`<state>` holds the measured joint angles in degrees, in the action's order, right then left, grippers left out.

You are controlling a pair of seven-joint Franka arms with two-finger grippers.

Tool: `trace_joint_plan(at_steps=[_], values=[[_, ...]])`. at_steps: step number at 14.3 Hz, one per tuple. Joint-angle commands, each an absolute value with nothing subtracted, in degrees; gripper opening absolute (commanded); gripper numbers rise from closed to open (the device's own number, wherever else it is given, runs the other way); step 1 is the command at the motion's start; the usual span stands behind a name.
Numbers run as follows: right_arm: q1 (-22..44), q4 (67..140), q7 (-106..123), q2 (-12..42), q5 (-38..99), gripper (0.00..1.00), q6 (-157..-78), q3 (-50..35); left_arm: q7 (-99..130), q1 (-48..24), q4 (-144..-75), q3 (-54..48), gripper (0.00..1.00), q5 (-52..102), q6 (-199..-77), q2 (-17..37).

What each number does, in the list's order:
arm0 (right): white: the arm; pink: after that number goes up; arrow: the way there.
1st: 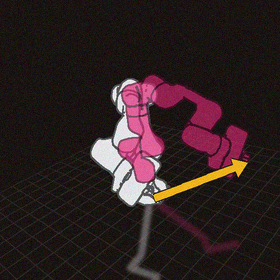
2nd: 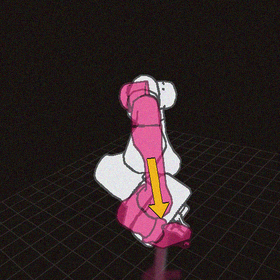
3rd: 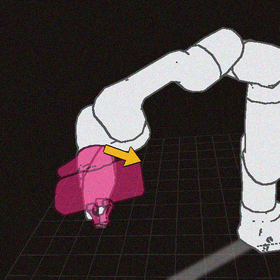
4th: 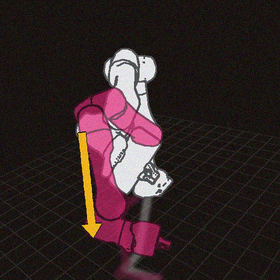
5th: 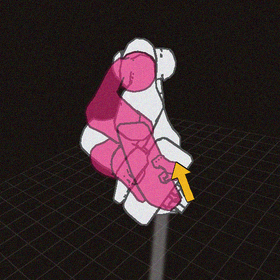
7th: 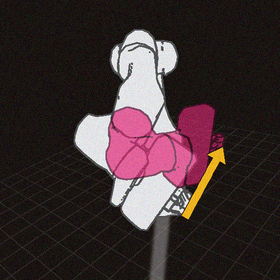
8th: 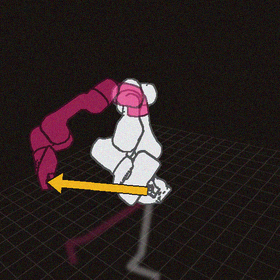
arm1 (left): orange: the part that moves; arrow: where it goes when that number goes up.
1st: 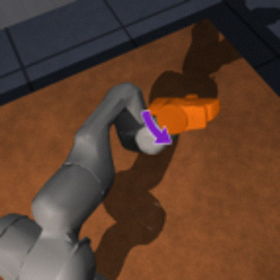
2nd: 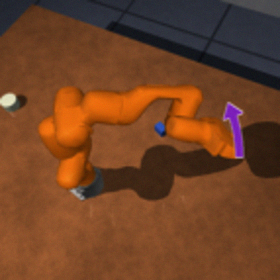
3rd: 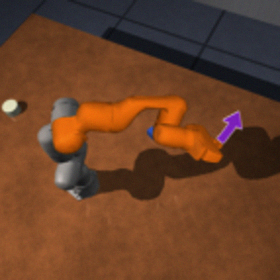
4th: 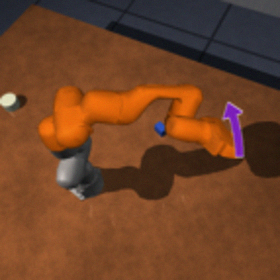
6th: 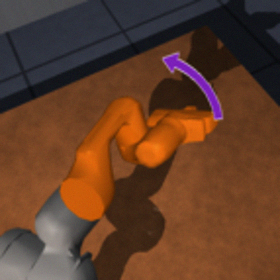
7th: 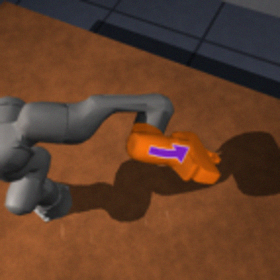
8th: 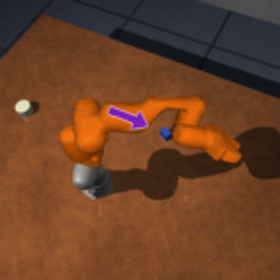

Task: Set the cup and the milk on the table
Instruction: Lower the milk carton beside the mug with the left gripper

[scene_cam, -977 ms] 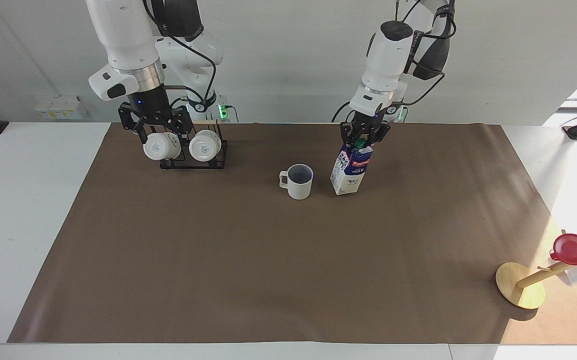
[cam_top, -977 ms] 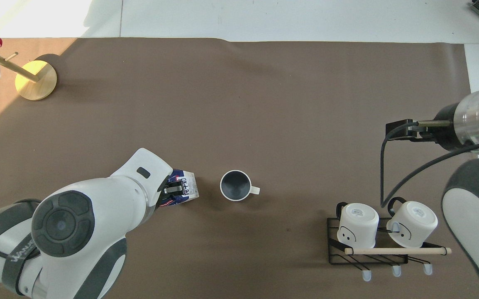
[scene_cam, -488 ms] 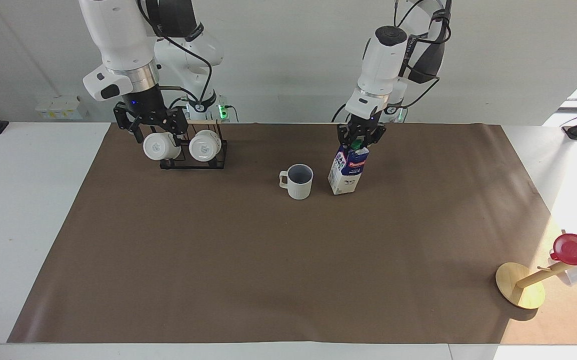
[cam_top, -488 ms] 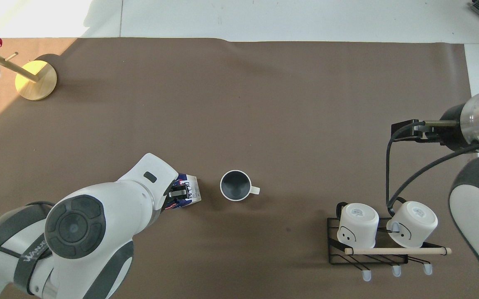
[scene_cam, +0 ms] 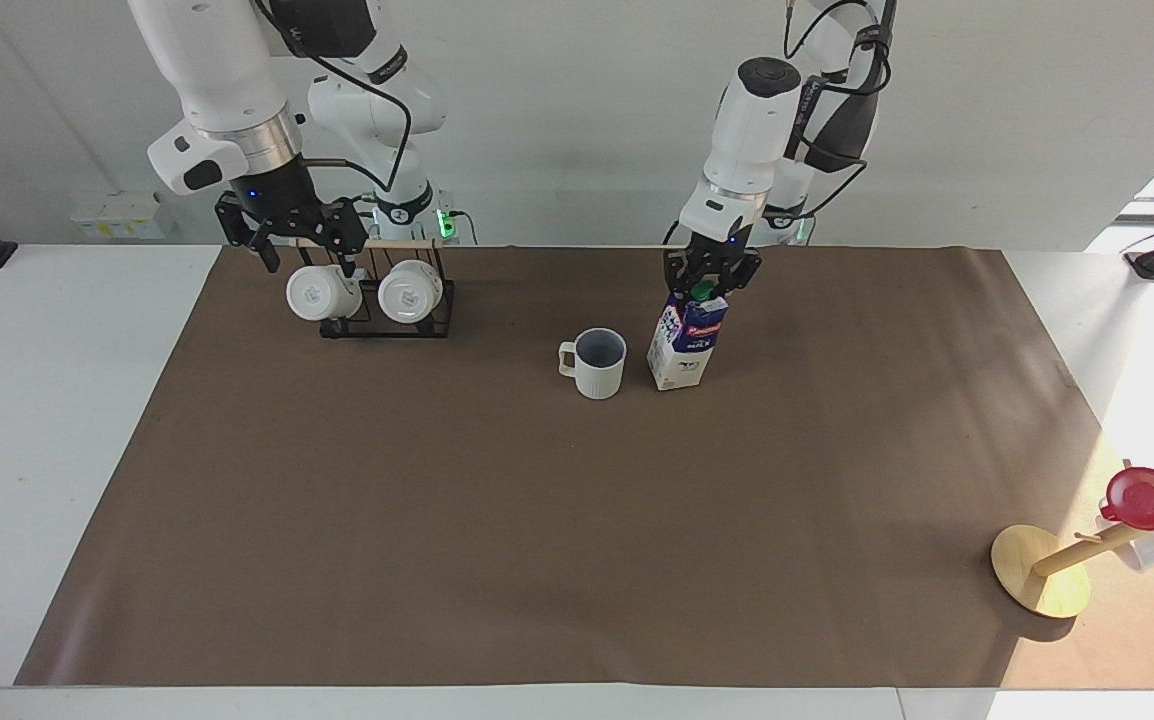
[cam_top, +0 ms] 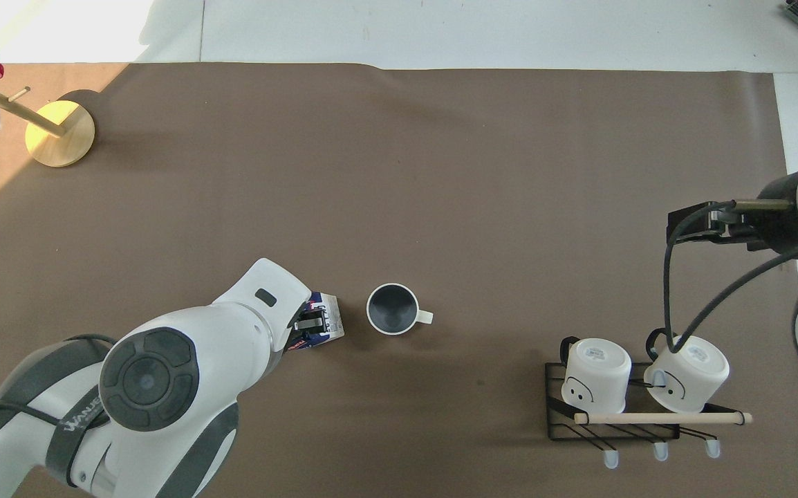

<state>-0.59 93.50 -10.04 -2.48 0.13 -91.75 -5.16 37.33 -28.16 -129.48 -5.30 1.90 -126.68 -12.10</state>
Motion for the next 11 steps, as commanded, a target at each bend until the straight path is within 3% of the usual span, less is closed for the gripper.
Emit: trace_joint_plan(at_steps=[1,3,6,11], values=[[-1.32,91.93,-8.35,-1.41,1.85,1.00,-90.53,-5.27,38.15,-29.36,-130.43,-4.57,0.63,1.76,-128.32,-12.30],[-1.58,91.93,-8.35,-1.41,1.85,1.00,-90.53,-5.27,38.14,-29.71,-130.43,-4.57,0.74,1.76,-128.15,-12.30],[-1.58,91.93,-8.35,-1.41,1.85,1.00,-90.53,-5.27,38.41,-29.71,-129.90,-4.57,1.00,1.76,-127.36,-12.22],[-1.58,91.93,-8.44,-1.41,1.85,1.00,-90.53,-5.27,39.29,-31.03,-122.90,-4.75,1.00,1.93,-117.19,-12.04]])
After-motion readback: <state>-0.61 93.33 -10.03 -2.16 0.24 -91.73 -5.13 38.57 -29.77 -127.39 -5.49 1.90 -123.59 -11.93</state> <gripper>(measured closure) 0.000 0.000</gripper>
